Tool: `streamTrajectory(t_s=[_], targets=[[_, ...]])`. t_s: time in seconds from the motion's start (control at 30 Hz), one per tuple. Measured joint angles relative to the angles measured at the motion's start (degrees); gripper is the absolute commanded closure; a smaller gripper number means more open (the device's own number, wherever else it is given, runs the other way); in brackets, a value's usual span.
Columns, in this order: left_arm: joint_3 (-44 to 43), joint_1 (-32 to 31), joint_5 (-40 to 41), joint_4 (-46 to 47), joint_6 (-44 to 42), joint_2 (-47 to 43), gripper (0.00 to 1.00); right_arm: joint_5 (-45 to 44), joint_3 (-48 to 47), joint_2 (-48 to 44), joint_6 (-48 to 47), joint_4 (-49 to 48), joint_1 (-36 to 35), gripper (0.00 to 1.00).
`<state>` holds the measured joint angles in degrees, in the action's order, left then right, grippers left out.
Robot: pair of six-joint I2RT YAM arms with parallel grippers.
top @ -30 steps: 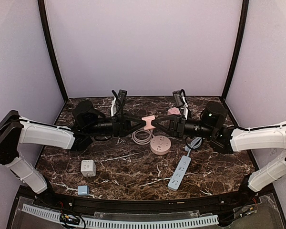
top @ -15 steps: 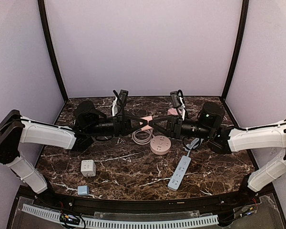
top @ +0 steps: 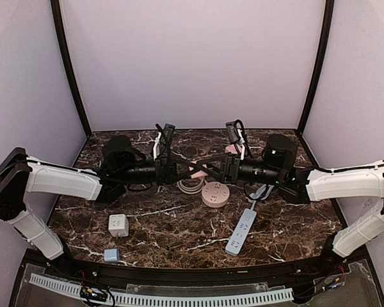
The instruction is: Insert the plug
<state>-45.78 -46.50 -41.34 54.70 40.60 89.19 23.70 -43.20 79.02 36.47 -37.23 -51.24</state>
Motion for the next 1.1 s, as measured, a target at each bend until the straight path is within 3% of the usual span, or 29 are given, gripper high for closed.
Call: streamTrajectory(t_s=[0.17, 0.27, 0.63, 0.9, 1.1], targets=[[-0.9, -0.3, 3.0, -9.9, -4.3, -2.2, 0.99, -6.8, -1.3, -1.5, -2.3, 8.5, 0.0, 0.06], [-3.1, -0.3, 5.7, -17.3, -7.2, -3.5, 0.99, -10.5, -1.3, -3.4, -3.5, 12.8, 0.0, 0.02], [-16.4, -0.3, 17.4, -43.6, -14.3, -2.1, 0.99, -26.6, 1.0, -9.2, -3.0, 21.6, 0.0, 0.02], [-28.7, -0.3, 25.4, -62.5, -17.2, 6.4, 0.99, -36.2, -1.3, -5.0, 7.7, 31.5, 0.0, 0.01], [-38.7, -1.3, 30.6, -75.2, -18.7, 13.6, 0.99, -41.5, 1.8, -10.5, 14.3, 33.6, 0.0, 0.01]])
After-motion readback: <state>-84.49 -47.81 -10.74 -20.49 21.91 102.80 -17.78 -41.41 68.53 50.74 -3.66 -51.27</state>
